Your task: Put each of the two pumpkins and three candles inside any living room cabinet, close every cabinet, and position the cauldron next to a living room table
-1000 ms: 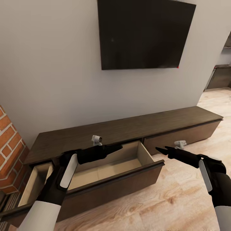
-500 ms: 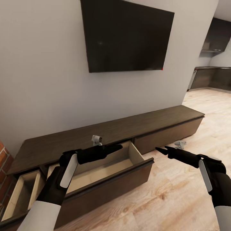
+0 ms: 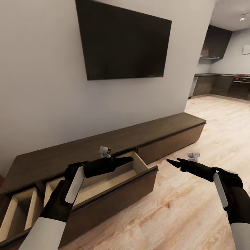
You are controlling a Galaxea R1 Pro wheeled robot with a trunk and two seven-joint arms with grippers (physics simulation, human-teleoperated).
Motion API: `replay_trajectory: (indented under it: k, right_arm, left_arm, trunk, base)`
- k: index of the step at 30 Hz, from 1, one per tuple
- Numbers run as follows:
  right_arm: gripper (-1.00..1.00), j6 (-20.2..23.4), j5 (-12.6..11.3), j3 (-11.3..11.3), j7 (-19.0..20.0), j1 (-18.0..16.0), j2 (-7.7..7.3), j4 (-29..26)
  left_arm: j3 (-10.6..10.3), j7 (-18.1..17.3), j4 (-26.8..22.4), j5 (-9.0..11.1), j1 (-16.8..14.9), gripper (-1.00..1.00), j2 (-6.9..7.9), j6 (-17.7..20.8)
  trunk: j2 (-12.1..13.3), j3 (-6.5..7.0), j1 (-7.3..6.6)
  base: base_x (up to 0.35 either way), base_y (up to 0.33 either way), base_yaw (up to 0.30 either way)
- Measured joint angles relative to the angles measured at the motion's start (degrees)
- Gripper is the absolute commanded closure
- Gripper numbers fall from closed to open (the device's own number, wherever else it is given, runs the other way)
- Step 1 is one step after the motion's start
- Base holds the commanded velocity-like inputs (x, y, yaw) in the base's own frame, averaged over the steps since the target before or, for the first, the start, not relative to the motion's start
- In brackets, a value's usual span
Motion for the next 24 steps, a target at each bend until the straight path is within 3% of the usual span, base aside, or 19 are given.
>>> replay_trajectory:
  k: [8,24]
  right_arm:
    - [-1.0,0.01,0.0,0.0,0.0,0.0,0.01,0.01]
    - [-1.0,0.01,0.0,0.0,0.0,0.0,0.02,0.19]
  left_arm:
    - [0.0,0.0,0.0,0.01,0.0,-1.0,0.0,-0.01]
    - [0.04,0.0,0.0,0.0,0.0,-1.0,0.0,-0.02]
  trunk:
    - [0.0,0.53,0.0]
    - [0.0,1.58,0.0]
  base:
    - [-0.143,0.099,-0.225]
    - [-0.005,0.004,-0.225]
